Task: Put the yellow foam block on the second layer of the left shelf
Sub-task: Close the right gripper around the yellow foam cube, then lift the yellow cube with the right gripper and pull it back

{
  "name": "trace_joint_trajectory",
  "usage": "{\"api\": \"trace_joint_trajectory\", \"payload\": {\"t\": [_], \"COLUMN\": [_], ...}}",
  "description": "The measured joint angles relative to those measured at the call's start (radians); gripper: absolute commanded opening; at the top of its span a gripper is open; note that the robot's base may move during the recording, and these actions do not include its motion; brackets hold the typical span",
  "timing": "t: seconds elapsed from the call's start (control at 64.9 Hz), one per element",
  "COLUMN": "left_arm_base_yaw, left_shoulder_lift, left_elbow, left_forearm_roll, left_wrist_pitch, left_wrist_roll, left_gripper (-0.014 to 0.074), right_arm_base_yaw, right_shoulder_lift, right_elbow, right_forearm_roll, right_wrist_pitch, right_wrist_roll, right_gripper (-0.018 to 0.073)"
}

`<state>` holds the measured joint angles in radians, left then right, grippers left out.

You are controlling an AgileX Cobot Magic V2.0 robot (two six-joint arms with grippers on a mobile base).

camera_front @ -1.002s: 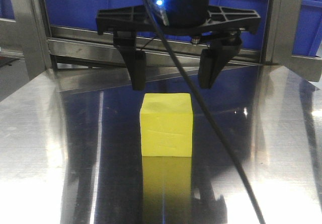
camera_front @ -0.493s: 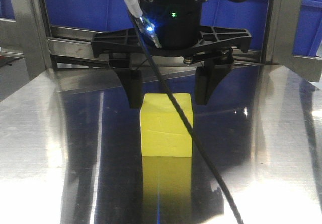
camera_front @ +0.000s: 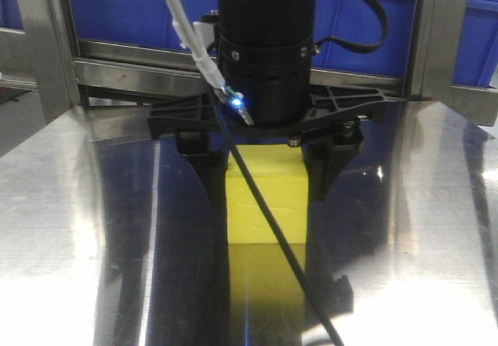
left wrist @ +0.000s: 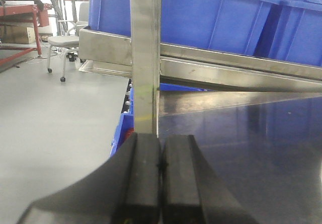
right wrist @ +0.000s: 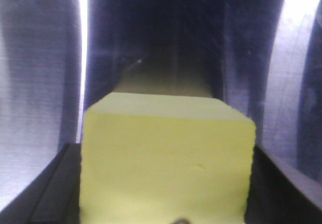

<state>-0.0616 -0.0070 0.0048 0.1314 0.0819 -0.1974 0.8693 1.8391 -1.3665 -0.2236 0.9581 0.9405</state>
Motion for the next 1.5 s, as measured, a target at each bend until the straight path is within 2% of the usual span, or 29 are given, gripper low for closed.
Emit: {"api": "trace_joint_trajectory", "payload": {"t": [0.123, 0.216, 0.339, 0.416, 0.601, 0.74, 1.018, 1.233, 1.341, 1.495], "left_arm_base_yaw": [0.000, 0.000, 0.000, 0.000, 0.000, 0.000, 0.000, 0.000, 0.000, 0.000], "left_shoulder_lift": [0.000, 0.000, 0.000, 0.000, 0.000, 0.000, 0.000, 0.000, 0.000, 0.000], "left_elbow": [0.000, 0.000, 0.000, 0.000, 0.000, 0.000, 0.000, 0.000, 0.000, 0.000], "left_forearm_roll": [0.000, 0.000, 0.000, 0.000, 0.000, 0.000, 0.000, 0.000, 0.000, 0.000], "left_wrist_pitch": [0.000, 0.000, 0.000, 0.000, 0.000, 0.000, 0.000, 0.000, 0.000, 0.000], "left_wrist_roll": [0.000, 0.000, 0.000, 0.000, 0.000, 0.000, 0.000, 0.000, 0.000, 0.000], "left_gripper": [0.0136, 0.0136, 0.0136, 0.0136, 0.0136, 0.0136, 0.0136, 0.0136, 0.0136, 0.0136], "right_arm_base_yaw": [0.000, -0.004, -0.027, -0.058, -0.158, -0.260, -0.487, -0.630, -0.662, -0.664], "right_shoulder_lift": [0.000, 0.000, -0.011, -0.031, -0.127, -0.241, -0.550, -0.852, -1.007, -1.232], "right_elbow": [0.002, 0.002, 0.005, 0.005, 0.028, 0.097, 0.402, 0.652, 0.743, 0.814], "right_forearm_roll": [0.002, 0.002, 0.017, 0.036, 0.109, 0.138, 0.142, 0.142, 0.142, 0.142], "right_wrist_pitch": [-0.002, -0.009, -0.025, -0.033, -0.039, -0.039, -0.096, -0.125, -0.125, -0.121], "right_wrist_roll": [-0.004, -0.024, -0.083, -0.156, -0.415, -0.538, -0.624, -0.684, -0.718, -0.755], "right_gripper": [0.0385, 0.0327, 0.0326, 0.0326, 0.0326, 0.0326, 0.0326, 0.0326, 0.0326, 0.0326]}}
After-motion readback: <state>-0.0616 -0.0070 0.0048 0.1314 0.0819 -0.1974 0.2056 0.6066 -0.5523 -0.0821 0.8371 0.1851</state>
